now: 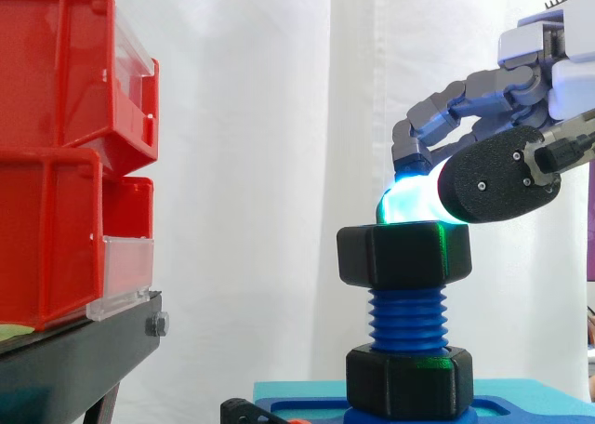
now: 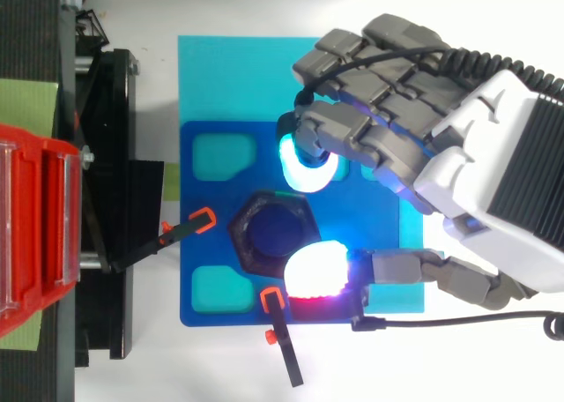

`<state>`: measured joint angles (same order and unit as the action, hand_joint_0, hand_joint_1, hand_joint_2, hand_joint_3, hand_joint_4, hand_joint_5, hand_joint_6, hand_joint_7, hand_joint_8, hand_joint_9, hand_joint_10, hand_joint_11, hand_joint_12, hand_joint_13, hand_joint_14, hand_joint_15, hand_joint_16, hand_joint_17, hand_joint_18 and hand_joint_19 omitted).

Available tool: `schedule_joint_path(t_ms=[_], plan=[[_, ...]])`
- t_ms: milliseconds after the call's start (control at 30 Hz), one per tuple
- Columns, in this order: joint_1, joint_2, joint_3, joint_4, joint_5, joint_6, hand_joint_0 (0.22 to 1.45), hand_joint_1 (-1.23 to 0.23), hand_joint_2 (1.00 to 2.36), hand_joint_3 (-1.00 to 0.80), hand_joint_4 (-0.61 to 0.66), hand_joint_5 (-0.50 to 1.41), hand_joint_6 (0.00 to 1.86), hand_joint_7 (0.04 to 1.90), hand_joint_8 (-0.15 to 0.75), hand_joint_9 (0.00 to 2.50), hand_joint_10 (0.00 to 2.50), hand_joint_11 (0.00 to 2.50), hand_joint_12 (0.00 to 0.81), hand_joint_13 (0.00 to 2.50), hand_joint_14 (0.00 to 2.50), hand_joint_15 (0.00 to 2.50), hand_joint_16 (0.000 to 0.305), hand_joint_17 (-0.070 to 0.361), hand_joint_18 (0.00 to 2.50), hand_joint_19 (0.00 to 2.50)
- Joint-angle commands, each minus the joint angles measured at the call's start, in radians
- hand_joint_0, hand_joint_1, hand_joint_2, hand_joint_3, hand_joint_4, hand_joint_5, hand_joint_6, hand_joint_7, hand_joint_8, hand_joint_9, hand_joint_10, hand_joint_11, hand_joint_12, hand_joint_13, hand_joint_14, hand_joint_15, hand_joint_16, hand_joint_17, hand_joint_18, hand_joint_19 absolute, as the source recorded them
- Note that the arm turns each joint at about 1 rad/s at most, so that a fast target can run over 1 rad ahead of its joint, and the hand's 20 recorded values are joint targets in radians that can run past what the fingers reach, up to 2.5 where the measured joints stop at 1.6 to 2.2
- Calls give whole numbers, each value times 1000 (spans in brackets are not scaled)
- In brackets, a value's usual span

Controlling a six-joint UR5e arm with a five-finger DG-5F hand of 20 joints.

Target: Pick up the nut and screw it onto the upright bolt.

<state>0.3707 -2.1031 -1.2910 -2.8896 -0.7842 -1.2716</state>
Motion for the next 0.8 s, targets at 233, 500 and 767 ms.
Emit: schedule_joint_path(t_ms=[233, 500, 767], plan=[[-4, 0, -22, 7, -1, 1, 515, -639, 1002, -471, 293, -186, 574, 1241, 301, 473, 9, 272, 335, 454, 0, 0, 42, 95, 420, 24], [-9, 0, -24, 7, -18, 0, 492, -598, 1000, -492, 301, -174, 500, 1315, 306, 473, 9, 266, 344, 452, 0, 0, 44, 98, 424, 23], [-10, 0, -22, 4, -20, 0, 453, -521, 1000, -500, 323, -182, 502, 1188, 318, 470, 9, 256, 361, 458, 0, 0, 47, 107, 432, 20]])
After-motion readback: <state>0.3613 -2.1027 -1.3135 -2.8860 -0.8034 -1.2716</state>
